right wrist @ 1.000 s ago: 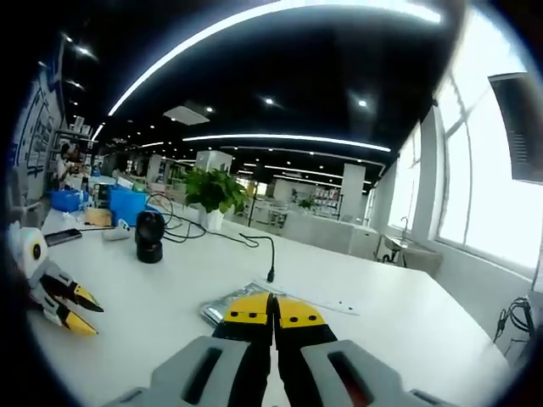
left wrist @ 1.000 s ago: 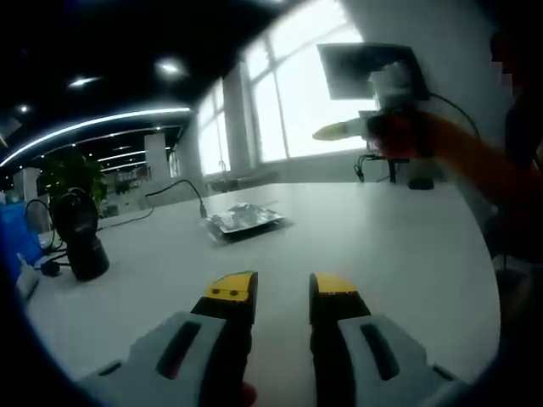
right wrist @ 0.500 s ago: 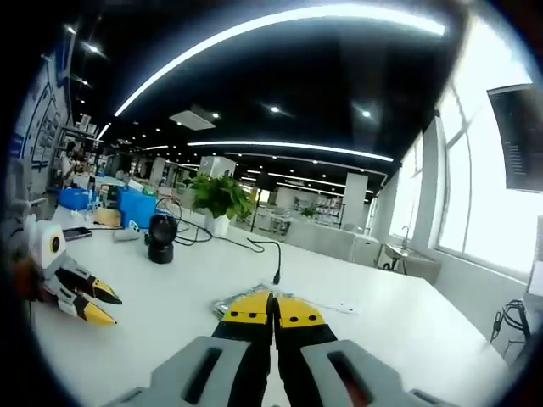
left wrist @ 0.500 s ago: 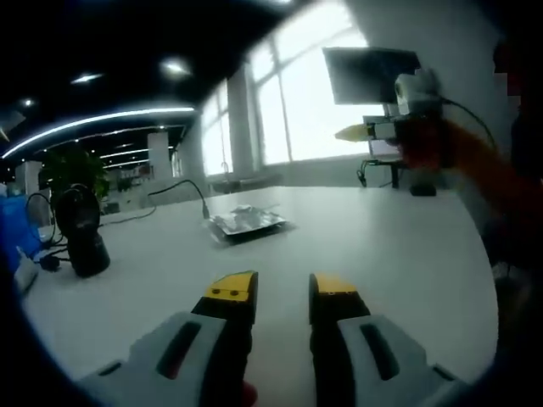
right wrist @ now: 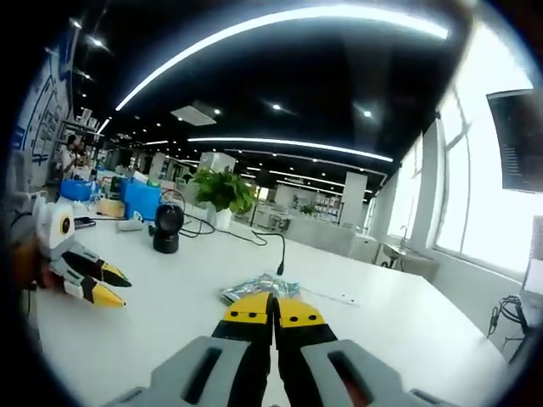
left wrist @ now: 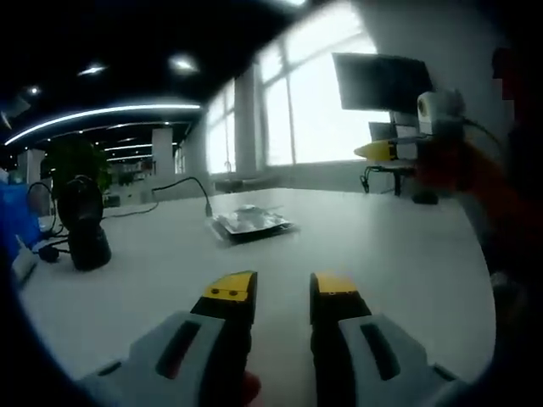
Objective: Clip sheet goods on table flip sheet goods clip sheet goods scan sheet goods put sheet goods back to table
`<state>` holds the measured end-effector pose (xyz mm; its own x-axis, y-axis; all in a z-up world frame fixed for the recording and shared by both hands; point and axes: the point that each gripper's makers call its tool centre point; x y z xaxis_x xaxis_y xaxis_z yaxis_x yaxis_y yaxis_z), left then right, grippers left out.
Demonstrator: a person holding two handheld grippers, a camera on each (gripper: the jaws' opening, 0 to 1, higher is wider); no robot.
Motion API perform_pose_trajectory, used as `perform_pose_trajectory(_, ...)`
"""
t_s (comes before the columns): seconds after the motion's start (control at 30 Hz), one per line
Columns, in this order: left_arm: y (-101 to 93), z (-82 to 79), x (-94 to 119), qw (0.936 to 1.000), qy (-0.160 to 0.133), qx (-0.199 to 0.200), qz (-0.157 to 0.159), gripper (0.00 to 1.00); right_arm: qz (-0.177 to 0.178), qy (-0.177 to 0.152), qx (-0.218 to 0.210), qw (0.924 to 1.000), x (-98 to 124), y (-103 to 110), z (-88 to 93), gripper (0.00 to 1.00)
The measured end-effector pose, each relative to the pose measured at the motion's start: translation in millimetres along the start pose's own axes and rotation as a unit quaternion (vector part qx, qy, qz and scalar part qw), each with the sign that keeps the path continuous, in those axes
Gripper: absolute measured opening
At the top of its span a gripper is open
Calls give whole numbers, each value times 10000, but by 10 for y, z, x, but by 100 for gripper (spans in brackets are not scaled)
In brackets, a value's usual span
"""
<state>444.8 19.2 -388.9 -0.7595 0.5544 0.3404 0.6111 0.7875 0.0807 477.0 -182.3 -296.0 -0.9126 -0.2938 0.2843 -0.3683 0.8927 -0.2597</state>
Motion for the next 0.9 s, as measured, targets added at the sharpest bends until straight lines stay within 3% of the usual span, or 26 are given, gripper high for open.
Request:
perform_pose_trajectory(0.2,-5,-10,5,10000,-28,-15,1,21,98,91,253,9996,59,54,192,0)
perform_pose_trajectory(0.4,-48,-49,44,9998,-154,6,152,21,179,-1,-106,9998,145,-15,243,0)
perform_pose_trajectory(0.6,-70,-34,39,9998,-95,-125,99,19,311,-74,-228,9992,268,-76,307,0)
perform_pose_trajectory(0.9,-9,-72,89,9988,-241,353,256,20,167,-9,-159,9997,277,14,550,0)
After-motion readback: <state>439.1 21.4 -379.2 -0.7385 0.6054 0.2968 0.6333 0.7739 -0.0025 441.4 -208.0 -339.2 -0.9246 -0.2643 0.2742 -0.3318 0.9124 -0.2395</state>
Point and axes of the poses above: the point that each gripper's makers call its tool centre point, and the gripper's own axes: x roughly backward along the fingers, y roughly to its left, z roughly out of its underside, and after that the axes turned 15 degrees about y, right-handed
